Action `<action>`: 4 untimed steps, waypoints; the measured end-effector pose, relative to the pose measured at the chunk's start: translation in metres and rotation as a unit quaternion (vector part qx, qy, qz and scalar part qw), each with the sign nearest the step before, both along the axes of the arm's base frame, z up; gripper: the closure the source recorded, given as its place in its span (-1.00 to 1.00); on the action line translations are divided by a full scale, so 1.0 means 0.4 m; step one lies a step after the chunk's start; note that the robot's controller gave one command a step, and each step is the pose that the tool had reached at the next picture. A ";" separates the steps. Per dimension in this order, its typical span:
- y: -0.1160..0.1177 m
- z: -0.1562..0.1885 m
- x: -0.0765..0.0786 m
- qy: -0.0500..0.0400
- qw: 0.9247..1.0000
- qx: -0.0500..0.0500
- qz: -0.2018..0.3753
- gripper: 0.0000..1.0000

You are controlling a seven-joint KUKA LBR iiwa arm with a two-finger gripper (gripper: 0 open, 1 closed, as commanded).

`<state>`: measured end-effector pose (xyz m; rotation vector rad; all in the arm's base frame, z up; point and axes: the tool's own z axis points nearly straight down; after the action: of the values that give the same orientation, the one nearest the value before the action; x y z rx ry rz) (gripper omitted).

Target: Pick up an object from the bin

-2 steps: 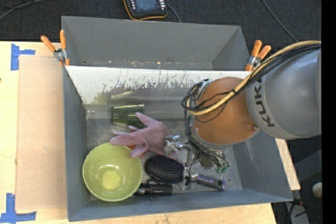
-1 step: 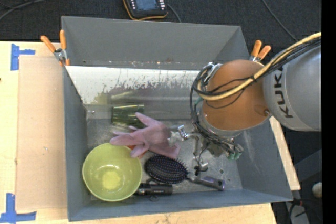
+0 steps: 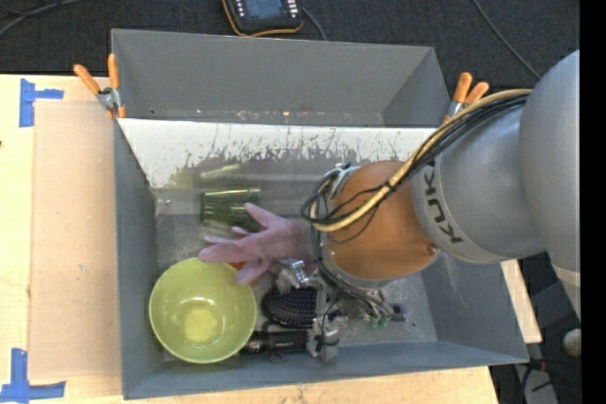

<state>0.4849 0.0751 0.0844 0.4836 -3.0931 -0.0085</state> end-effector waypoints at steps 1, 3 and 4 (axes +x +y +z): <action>-0.043 -0.028 0.027 -0.018 0.984 0.000 0.178 1.00; -0.048 0.211 0.033 -0.013 0.985 0.001 0.172 1.00; -0.050 0.244 0.024 -0.008 0.987 0.001 0.164 1.00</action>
Offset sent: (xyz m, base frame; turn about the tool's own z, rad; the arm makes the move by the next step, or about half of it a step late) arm 0.0000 0.0000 0.0000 0.0000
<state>0.4947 0.0550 0.1821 0.9878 -2.9867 -0.0056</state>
